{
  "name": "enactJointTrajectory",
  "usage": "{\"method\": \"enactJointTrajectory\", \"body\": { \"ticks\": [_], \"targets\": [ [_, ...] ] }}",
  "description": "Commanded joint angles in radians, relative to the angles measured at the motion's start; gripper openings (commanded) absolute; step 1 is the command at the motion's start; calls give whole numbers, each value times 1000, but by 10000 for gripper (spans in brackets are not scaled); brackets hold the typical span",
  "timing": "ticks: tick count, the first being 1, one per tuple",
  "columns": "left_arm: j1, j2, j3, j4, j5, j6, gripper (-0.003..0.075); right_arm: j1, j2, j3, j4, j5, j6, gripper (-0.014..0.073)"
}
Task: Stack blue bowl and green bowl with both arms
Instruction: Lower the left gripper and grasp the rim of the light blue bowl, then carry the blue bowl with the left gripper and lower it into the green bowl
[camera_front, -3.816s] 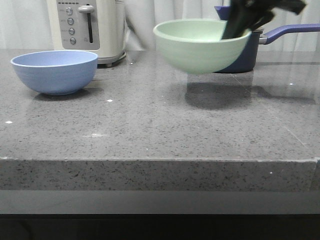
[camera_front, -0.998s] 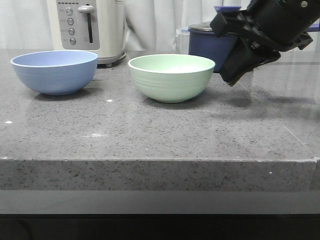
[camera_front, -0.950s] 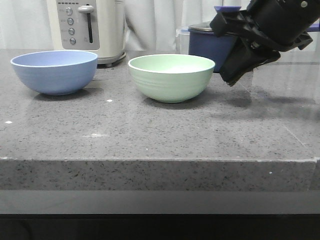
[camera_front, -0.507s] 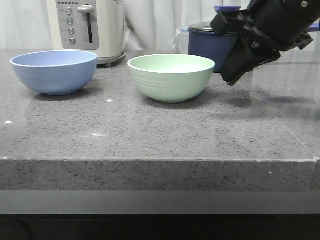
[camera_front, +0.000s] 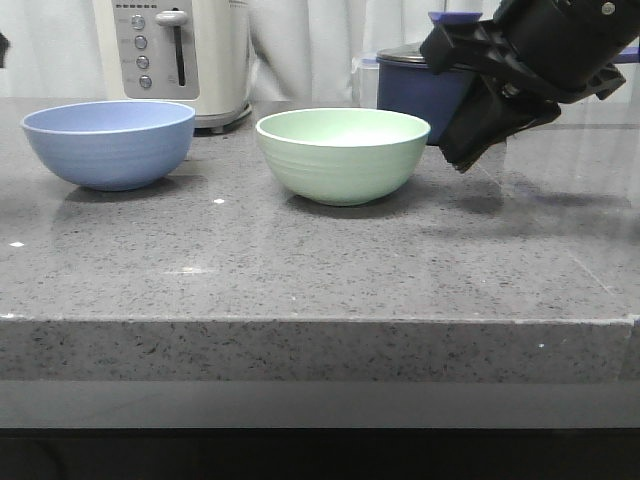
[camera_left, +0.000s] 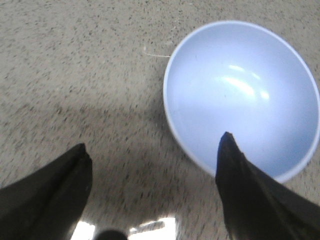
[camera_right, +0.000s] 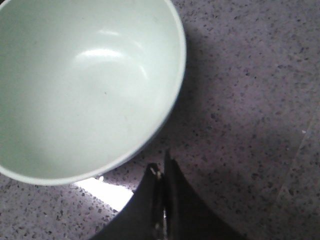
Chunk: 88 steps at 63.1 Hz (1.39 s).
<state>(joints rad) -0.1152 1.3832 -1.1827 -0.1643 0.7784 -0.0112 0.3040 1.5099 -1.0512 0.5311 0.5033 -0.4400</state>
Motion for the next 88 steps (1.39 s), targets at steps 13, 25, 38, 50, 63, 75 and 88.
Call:
{"method": "enactJointTrajectory", "body": {
  "ticks": [13,25,38,50,63,75,88],
  "targets": [
    [0,175,-170,-99,-12,-10,512,-1,-35,-23,24,-44,-10,-64],
    [0,248,-203,-129,-12,-10,506,-1,-35,-23,24,-44,-10,-64],
    [0,278,-203,-130,-11,-10,324,-1,-35,-23,24,-44,-10,-64],
    [0,280,-203,-130,-11,-10,145,-1,-35,-23,24,-44,-10,-64],
    [0,271,-210,-130,-1,-8,22,-1,-35,-23,24,-44,-10,-64],
    [-19,223,-266,-131,51,20,-20,-1,-35,-23,24,-44,-10,-64],
    [-118,209,-420,-131,156,38,-20,-1,-35,-23,24,-44,-10,-64]
  ]
}}
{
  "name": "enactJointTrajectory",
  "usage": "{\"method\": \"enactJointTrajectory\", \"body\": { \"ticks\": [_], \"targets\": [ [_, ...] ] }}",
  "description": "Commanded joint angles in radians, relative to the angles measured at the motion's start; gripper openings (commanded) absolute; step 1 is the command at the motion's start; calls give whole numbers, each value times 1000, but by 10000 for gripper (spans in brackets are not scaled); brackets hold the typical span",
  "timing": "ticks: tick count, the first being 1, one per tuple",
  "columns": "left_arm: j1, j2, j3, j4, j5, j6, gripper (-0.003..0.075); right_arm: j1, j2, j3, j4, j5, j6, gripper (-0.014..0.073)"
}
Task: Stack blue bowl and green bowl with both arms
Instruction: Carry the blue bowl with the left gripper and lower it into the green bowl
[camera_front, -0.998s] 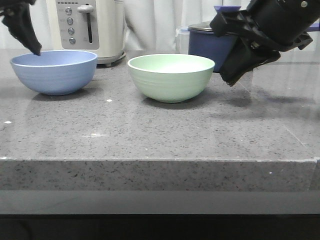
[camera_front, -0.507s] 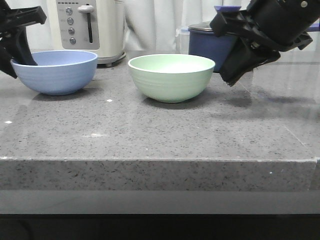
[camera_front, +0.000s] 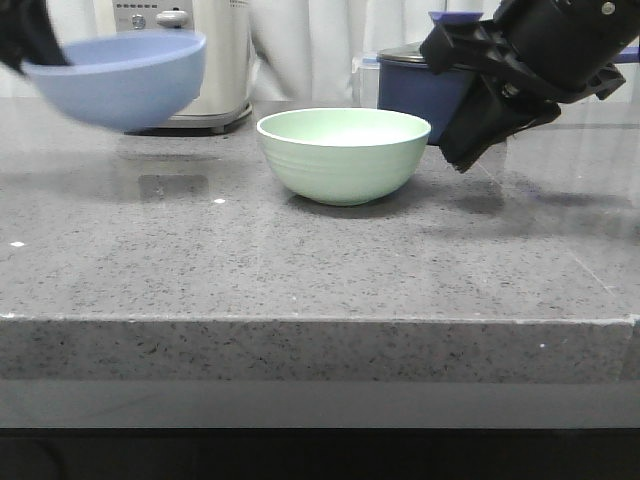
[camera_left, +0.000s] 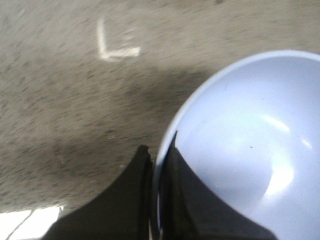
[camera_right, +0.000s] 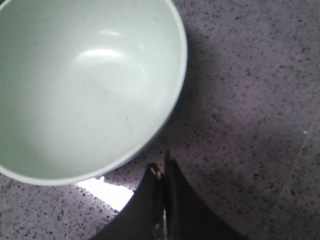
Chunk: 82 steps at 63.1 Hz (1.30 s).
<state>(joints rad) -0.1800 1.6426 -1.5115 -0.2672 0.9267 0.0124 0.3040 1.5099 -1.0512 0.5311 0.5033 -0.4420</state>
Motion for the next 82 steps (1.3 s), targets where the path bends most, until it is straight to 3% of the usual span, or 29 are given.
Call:
{"method": "enactJointTrajectory", "body": {
  "ticks": [1,17,36,82],
  "targets": [
    [-63,-47,-103,-26,11,16,-20,-1,-35,-23,24,-44,-8,-64],
    [-240,46,-293,-17,63,14,-20,-1,-35,-23,24,-44,-8,-64],
    [-355,196,-439,33,94,-12,-20,-1,-35,-23,24,-44,-8,-64],
    [-374,280,-461,126,114,-34,-20,-1,-35,-23,24,-44,-8,-64]
  ]
}}
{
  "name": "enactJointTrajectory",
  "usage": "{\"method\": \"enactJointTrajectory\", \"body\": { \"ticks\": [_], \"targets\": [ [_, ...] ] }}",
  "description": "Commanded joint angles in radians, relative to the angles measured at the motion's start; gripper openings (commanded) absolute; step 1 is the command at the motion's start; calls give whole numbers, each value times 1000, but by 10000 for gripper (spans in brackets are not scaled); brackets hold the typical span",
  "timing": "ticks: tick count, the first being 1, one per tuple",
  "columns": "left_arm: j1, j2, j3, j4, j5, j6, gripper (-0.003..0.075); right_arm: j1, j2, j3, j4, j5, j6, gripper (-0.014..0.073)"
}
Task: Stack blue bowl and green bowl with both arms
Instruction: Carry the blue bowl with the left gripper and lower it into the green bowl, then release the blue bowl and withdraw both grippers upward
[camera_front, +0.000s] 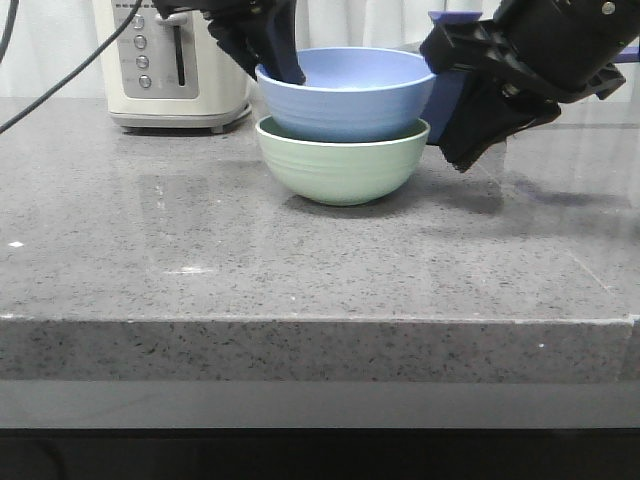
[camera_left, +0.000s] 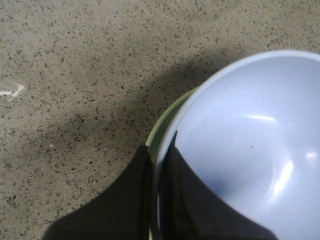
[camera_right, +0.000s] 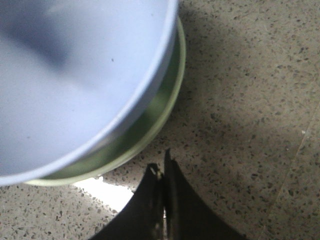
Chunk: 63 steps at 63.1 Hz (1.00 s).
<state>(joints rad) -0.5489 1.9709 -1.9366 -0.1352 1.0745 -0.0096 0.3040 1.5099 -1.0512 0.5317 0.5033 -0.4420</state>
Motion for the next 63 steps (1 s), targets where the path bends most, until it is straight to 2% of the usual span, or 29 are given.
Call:
{"method": "enactJointTrajectory", "body": {
  "ticks": [1,13,17,24,30,36,52,63],
  "targets": [
    [-5,-48,-36,-6,-31,-12,-20,-1,-35,-23,24,-44,-8,-64],
    [-5,-36,-36,-10,-19,-12,-17,-1,-35,-23,24,-44,-8,-64],
    [-5,-33,-36,-27,-19,-12,6,-1,-35,-23,24,-44,-8,-64],
    [-5,-33,-36,-51,-19,-12,133,-1,-35,-23,24,-44,-8,-64],
    [-5,-35,-36,-51,-15,-12,307,-1,-35,-23,24,-44,-8,-64],
    [-5,-39,-38,-51,-5,-12,393,-1,-35,-23,24,-44,-8,-64],
    [-5,-133,-84,84,74,-12,396,-1,-35,-23,24,-44,-8,-64],
    [-5,-279,-2,97,56,-14,375,-1,-35,-23,24,-44,-8,-64]
  ]
}}
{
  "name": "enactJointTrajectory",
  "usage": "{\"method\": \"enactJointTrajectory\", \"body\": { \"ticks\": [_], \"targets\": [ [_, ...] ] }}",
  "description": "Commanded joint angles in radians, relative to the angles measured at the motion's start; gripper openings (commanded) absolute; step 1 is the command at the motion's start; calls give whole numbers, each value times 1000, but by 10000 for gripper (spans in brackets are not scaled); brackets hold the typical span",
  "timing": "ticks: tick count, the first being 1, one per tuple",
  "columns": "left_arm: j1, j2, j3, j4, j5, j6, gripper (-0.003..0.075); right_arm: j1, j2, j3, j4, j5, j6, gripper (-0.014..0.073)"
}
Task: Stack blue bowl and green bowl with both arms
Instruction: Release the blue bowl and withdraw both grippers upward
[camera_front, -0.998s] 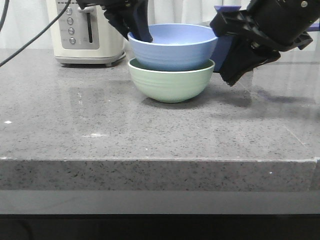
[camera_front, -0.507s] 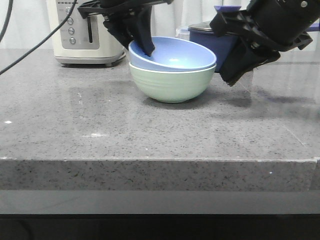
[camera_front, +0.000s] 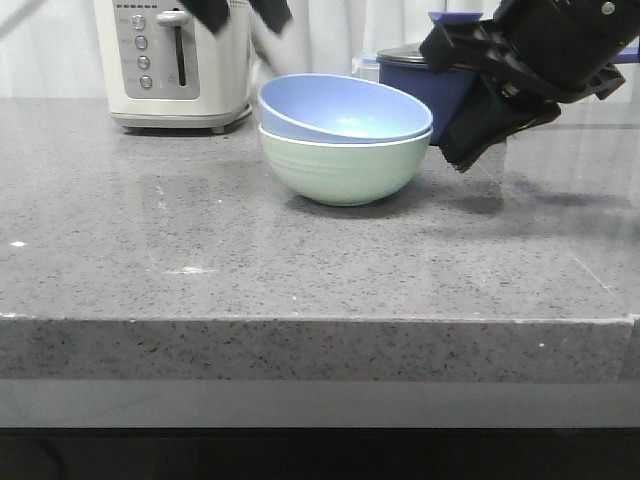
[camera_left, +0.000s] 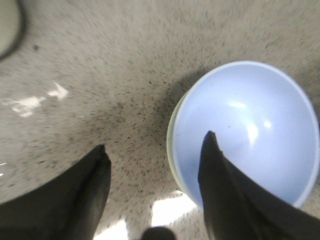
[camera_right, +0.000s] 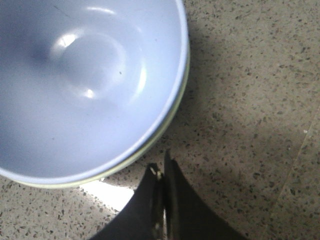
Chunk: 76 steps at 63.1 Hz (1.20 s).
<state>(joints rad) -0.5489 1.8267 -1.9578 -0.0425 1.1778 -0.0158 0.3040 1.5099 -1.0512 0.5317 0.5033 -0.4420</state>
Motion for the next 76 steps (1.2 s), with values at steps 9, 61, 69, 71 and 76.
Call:
{"method": "enactJointTrajectory", "body": {
  "ticks": [9,61,69,71,76],
  "targets": [
    [-5,-284,172,6,-101,-13,353,-1,-35,-23,24,-44,-8,-64],
    [-5,-1071,978,121,-230,-189,344,-1,-41,-25,20,-33,-8,-64],
    [-5,-1132,1001,121,-228,-189,344,-1,-91,-36,-24,49,-6,-61],
    [-5,-1140,1002,121,-228,-189,344,-1,-109,-36,-35,73,-3,-61],
    [-5,-1153,1004,121,-226,-189,344,-1,-161,-36,-98,135,52,-61]
  ]
}}
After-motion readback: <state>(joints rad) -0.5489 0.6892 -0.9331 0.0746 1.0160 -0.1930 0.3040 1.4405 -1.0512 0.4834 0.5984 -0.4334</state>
